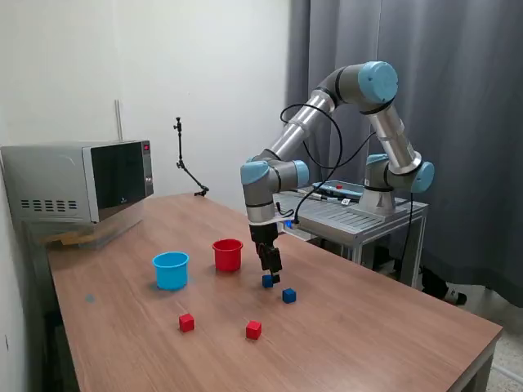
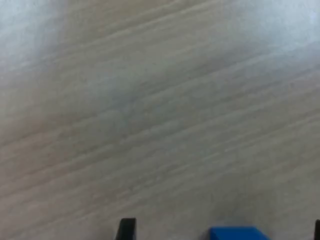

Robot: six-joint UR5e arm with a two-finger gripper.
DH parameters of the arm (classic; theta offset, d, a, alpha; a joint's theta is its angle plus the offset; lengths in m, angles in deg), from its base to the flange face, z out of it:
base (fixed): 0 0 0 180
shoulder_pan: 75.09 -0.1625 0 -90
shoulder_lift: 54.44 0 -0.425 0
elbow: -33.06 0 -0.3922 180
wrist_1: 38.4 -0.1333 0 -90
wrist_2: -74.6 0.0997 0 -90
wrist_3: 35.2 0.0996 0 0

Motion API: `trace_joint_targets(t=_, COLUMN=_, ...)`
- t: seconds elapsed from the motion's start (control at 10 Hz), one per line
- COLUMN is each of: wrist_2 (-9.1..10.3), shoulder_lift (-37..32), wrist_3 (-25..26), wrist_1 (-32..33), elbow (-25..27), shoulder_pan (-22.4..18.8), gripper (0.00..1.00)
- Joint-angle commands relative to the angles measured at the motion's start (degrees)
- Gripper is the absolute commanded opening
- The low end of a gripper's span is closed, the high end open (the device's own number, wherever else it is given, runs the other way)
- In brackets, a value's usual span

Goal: Place red objects in the red bin, and blue objects in the blue bin.

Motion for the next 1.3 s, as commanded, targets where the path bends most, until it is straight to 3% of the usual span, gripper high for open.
trace_joint_targets(t=0.0, wrist_2=0.13, shoulder_lift=-0.1, wrist_3=0.0, wrist_1=0.1, elbow=1.4, shoulder_pan=0.0, gripper=1.00)
trace_joint_targets(t=0.6, wrist_2=-0.22, shoulder_lift=-0.1, wrist_3=-3.2, wrist_1=0.1, elbow=-2.3, shoulder_pan=-1.1, gripper=1.00)
trace_joint_targets(t=1.2, wrist_2=-0.05, shoulder_lift=-0.1, wrist_3=-3.2, wrist_1=1.7, elbow=-0.1, shoulder_pan=-2.1, gripper=1.00)
